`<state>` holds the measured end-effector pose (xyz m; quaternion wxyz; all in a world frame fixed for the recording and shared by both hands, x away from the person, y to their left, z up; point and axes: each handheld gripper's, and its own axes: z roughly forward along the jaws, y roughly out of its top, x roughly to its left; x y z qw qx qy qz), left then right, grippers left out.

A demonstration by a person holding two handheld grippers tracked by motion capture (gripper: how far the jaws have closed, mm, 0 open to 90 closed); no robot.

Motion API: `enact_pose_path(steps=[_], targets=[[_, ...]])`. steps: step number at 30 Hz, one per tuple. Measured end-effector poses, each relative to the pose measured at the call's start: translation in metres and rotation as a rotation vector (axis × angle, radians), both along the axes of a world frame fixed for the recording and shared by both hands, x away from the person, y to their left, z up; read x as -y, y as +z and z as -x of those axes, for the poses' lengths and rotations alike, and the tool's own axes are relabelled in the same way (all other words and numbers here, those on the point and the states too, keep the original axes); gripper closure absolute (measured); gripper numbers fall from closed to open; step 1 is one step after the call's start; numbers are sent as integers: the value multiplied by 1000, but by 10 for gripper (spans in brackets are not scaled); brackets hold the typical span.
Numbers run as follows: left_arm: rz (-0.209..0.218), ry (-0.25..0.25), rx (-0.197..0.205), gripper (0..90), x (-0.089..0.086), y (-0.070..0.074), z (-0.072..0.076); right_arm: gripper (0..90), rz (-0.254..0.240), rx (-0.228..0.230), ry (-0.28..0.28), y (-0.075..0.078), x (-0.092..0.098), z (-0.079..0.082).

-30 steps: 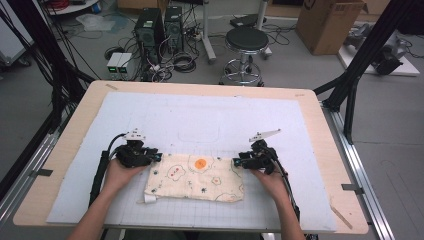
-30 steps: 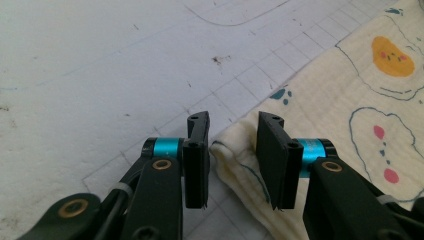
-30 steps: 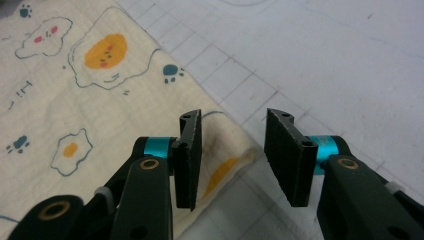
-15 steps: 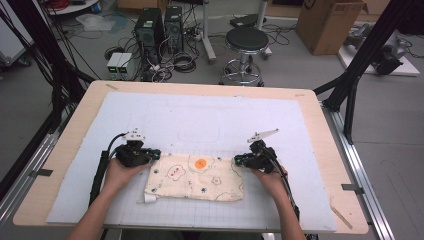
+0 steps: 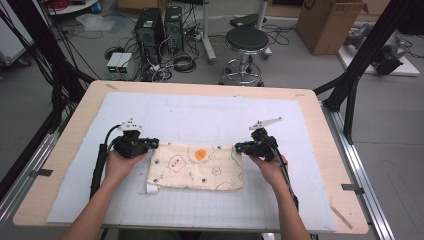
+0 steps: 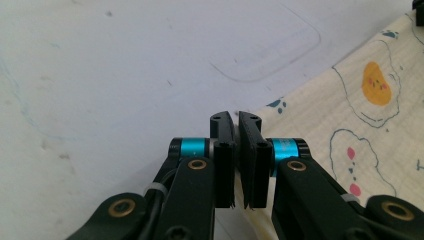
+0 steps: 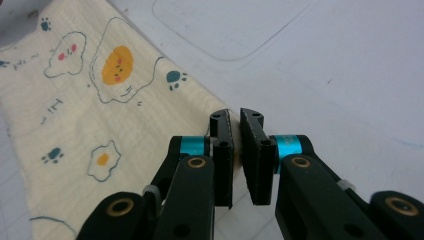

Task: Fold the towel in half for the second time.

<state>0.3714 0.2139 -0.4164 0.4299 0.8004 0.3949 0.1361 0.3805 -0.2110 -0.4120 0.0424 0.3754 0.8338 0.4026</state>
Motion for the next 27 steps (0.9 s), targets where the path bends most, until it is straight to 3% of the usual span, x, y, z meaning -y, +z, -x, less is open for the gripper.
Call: enact_pose_path(steps=[3, 10, 13, 16, 19, 23, 27], targets=[[4, 16, 36, 850, 3, 9, -7, 841, -17, -4, -19, 4, 2, -9], [38, 69, 54, 850, 1, 16, -20, 841, -26, 6, -41, 15, 1, -24], [25, 88, 15, 849, -2, 8, -25, 841, -36, 5, -47, 15, -3, -29], [10, 94, -15, 849, -1, 2, -28, 841, -2, 4, -54, 8, -8, -33], [21, 103, -7, 850, 0, 0, -29, 841, 27, -6, -65, 0, -11, -36], [34, 88, -13, 849, -1, -1, -28, 841, -2, -9, -77, -1, -7, -38], [53, 89, 6, 849, -2, -2, -23, 841, -24, -7, -70, 2, -4, -35]])
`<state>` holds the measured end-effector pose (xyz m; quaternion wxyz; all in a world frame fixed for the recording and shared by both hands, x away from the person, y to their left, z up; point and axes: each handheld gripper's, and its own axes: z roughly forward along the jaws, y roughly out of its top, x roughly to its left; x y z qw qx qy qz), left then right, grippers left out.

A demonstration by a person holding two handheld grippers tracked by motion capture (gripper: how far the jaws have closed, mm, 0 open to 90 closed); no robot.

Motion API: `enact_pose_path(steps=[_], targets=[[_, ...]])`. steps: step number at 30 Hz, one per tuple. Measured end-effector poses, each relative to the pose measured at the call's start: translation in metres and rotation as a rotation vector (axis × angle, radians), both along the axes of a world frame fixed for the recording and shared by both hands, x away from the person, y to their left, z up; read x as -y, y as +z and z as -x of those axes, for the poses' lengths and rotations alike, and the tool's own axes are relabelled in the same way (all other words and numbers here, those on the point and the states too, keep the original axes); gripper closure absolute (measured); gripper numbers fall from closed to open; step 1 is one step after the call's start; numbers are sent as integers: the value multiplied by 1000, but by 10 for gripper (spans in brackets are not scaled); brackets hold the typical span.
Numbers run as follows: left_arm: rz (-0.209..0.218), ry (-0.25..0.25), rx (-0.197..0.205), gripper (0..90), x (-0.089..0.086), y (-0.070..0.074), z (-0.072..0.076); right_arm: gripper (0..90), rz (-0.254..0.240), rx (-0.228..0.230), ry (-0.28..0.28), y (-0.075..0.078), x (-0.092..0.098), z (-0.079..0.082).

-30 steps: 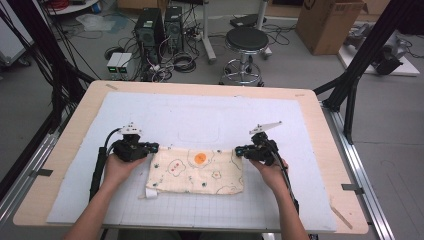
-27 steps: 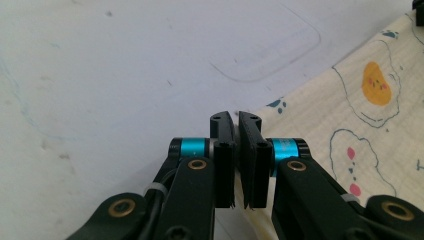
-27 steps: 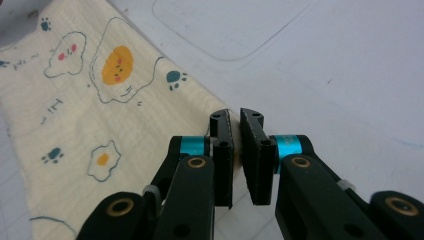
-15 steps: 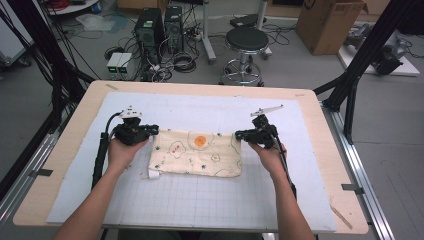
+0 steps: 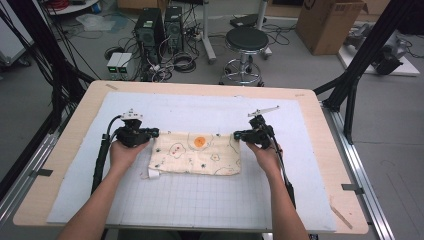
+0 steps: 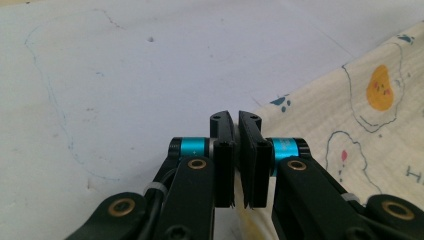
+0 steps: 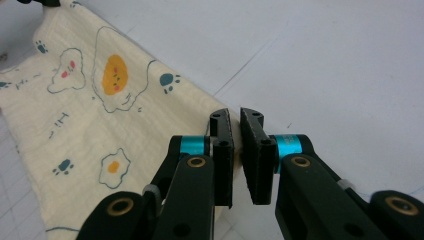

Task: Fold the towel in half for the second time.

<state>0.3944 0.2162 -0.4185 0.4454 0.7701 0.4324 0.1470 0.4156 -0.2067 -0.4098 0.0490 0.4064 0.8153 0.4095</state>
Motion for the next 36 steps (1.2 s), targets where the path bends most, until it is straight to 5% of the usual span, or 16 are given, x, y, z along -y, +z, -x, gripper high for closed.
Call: enact_pose_path(steps=[17, 36], targets=[[7, -56, 69, 844, -4, 8, 18, 840, -48, 23, 26, 8, 6, 18], [20, -113, 89, 842, -12, 0, 44, 838, -91, 31, 79, 9, 7, 40]])
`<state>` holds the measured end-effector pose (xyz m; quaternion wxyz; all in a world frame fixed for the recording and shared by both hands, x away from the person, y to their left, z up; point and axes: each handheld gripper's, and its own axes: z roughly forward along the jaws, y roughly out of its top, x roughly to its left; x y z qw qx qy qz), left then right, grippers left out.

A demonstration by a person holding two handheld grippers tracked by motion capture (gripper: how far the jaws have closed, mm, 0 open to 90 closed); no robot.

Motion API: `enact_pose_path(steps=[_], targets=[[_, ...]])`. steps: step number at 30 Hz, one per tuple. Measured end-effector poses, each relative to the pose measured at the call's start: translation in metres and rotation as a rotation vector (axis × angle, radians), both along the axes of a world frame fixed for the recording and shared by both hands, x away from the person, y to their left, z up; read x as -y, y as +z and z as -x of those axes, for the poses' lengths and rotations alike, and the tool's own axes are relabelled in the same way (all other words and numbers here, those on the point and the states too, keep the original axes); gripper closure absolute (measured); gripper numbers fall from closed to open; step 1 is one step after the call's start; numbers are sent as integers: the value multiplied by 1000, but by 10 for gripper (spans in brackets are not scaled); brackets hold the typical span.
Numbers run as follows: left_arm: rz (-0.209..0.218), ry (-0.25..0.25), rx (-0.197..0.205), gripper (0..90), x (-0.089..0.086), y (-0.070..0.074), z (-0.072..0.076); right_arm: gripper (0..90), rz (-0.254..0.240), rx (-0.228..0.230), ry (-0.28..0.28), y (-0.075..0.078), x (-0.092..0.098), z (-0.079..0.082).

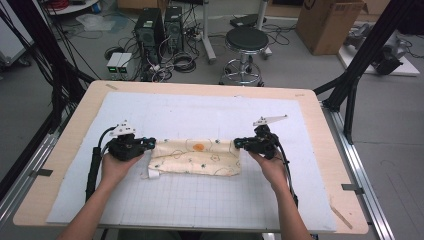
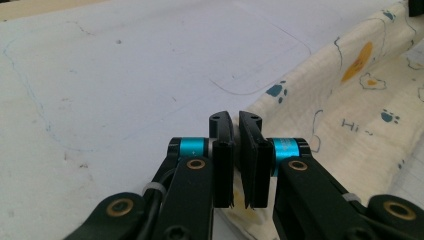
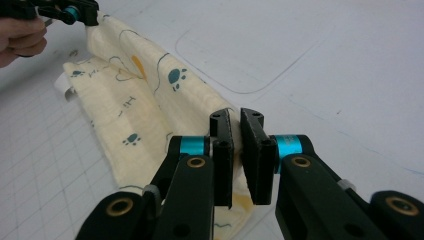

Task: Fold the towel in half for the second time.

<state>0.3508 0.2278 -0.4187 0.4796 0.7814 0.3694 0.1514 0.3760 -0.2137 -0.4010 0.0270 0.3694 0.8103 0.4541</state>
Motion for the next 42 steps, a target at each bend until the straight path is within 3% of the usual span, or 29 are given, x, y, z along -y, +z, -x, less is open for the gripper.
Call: enact_pose_path(steps=[3, 12, 18, 42], targets=[[0, -24, -4, 837, 0, 1, 3, 838, -2, 16, 7, 0, 0, 5], [-26, -78, -10, 838, 2, -2, 11, 835, -25, 5, 13, -5, 6, 17], [-14, -85, -26, 838, -5, -9, 19, 832, -33, -5, 44, -10, 4, 25], [-53, -137, -19, 838, -5, -18, 41, 829, 13, -29, 80, -26, 1, 40]])
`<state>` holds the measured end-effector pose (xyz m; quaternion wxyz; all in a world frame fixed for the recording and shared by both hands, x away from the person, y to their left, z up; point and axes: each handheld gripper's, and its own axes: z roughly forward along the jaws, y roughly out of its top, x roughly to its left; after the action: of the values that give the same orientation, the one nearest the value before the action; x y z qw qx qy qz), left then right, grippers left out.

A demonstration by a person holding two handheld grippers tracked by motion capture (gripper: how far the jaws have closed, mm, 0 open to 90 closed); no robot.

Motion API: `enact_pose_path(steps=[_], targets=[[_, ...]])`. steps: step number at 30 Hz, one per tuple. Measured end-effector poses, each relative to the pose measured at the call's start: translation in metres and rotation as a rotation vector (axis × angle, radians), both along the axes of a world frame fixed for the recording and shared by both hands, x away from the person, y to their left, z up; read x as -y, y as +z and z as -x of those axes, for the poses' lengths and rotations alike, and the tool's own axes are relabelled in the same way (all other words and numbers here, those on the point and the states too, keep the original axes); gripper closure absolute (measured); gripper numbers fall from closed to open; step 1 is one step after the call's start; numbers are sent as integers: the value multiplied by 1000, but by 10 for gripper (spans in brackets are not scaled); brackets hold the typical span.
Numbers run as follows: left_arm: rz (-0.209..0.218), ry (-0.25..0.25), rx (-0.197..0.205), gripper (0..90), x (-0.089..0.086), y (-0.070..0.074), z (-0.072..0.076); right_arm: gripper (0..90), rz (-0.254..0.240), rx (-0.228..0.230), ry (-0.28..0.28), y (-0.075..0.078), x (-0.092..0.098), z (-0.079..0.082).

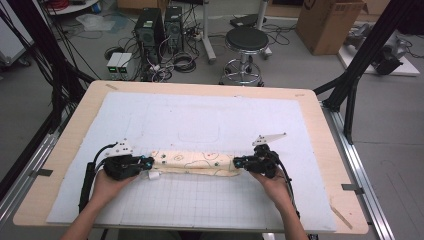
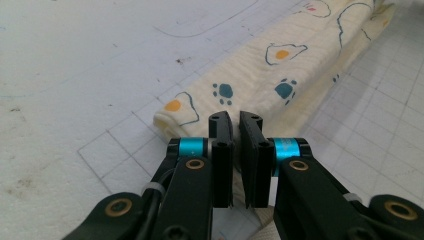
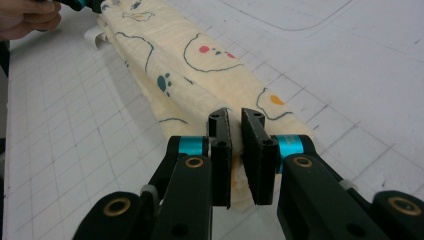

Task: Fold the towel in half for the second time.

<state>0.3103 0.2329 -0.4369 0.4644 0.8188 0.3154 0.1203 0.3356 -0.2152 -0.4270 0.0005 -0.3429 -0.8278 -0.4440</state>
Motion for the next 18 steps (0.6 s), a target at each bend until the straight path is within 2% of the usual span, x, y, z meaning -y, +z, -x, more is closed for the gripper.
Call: enact_pose_path(steps=[3, 7, 9, 11, 13, 15, 18], targets=[[-16, -10, -6, 839, 0, -1, 1, 829, 8, 3, 1, -2, -1, 2], [-5, -8, -19, 838, 0, -2, 2, 823, 6, -3, 3, -8, 2, 5], [9, -4, -26, 828, -1, -3, 2, 803, 22, -7, 1, -8, 0, 8], [25, -3, -38, 775, -1, -3, 1, 759, 35, 11, 11, -6, -3, 11], [31, 4, -42, 666, -2, 0, 2, 683, 27, 24, 11, -3, -3, 13], [56, 12, -37, 573, -4, 3, 3, 628, 5, 26, -4, 1, -1, 14], [84, 4, -24, 527, -6, 8, 5, 577, -35, 31, -21, 9, 2, 16]])
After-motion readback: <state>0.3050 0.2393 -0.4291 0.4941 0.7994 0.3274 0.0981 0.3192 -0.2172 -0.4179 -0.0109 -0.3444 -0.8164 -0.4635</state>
